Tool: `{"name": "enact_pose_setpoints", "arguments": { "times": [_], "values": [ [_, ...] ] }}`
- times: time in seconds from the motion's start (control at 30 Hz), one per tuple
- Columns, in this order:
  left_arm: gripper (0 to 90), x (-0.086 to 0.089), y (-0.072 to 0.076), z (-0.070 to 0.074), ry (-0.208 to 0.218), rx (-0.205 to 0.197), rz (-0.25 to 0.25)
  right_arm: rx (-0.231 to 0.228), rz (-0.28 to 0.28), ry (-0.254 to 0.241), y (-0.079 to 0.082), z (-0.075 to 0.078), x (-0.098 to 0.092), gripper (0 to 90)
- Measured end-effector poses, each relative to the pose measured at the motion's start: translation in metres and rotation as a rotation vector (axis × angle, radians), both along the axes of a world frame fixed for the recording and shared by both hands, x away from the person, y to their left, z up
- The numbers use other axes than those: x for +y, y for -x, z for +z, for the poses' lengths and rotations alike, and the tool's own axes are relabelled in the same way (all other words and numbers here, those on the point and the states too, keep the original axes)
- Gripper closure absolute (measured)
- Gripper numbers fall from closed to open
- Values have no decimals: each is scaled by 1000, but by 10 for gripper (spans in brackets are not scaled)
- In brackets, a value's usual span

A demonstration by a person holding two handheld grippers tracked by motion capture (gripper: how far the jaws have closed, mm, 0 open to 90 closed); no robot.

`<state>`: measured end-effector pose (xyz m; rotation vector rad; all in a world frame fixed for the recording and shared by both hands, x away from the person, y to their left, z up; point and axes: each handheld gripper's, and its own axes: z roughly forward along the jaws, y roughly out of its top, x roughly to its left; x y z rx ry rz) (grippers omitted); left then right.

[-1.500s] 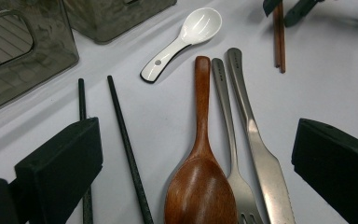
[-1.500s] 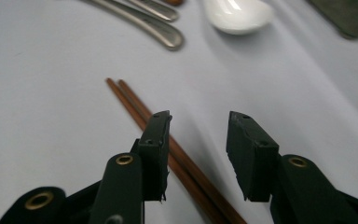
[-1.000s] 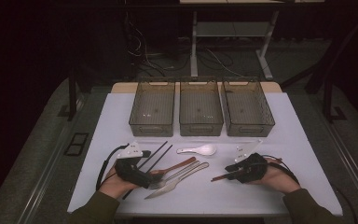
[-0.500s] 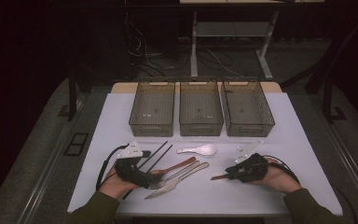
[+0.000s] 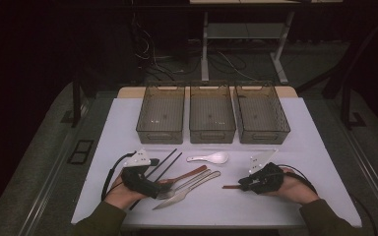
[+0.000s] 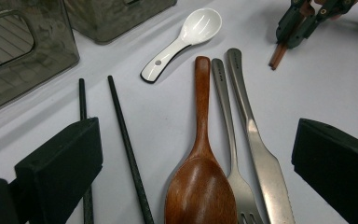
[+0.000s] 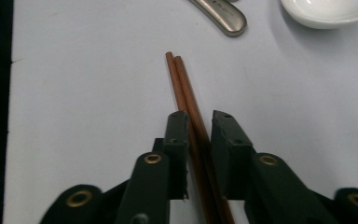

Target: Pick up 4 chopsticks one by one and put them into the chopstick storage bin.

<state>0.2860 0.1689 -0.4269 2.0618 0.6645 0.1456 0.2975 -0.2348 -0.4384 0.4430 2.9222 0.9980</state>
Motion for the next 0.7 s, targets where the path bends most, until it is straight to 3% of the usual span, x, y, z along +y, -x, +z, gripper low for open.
{"name": "enact_pose_setpoints", "arguments": {
  "times": [0.1,0.3,0.4,0.57,0.7],
  "values": [
    [8,0,0,0,1,1,0,-14,-37,-32,1,8,-15,704],
    [8,1,-1,0,-6,-2,-3,-35,-87,-22,4,12,-38,679],
    [8,1,-1,0,-4,-1,-3,-54,-101,7,10,10,-49,670],
    [8,0,-1,0,-5,-1,-3,-35,-114,21,13,6,-59,672],
    [8,1,-1,0,-4,-1,-1,-46,-109,46,13,4,-62,679]
  ]
}}
